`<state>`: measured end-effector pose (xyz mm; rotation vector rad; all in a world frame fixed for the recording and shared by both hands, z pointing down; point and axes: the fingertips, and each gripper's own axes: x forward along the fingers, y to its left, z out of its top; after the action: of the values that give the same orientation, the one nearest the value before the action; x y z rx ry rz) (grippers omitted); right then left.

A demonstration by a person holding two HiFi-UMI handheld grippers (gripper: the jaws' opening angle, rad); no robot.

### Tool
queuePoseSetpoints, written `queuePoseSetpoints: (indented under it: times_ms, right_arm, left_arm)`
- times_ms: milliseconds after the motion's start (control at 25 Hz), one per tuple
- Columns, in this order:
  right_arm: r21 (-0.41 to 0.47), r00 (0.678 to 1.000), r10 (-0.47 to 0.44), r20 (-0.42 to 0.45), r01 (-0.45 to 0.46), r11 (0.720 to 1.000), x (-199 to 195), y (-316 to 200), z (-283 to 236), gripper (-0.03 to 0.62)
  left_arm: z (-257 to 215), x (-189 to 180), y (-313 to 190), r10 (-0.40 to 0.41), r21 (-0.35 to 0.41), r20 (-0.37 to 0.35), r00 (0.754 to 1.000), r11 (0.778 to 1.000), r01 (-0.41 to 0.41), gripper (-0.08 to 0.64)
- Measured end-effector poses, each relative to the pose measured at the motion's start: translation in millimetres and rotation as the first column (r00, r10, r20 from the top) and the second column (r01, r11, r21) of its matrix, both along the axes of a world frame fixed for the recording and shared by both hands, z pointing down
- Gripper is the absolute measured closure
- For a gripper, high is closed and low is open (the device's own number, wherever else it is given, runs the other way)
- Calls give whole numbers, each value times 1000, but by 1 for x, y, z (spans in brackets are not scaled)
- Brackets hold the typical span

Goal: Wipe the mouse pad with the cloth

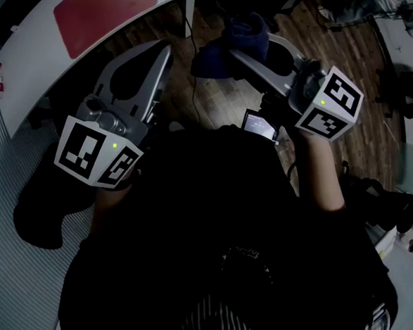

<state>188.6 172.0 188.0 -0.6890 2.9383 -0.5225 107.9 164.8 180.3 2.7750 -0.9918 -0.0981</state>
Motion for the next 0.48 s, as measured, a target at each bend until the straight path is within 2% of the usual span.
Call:
queuePoseSetpoints:
  times_ms: [240,480]
  right_arm:
    - [10,988,-147,-52,147,989,-108,-12,10,479]
    - [5,962,-261,-84,262,965,-147,-12,7,480]
  left_arm:
    - [19,-103,-4,-134,-17,-19,991,991,134,560]
    - [21,-139,4,-240,-43,-48,970,970,238,560]
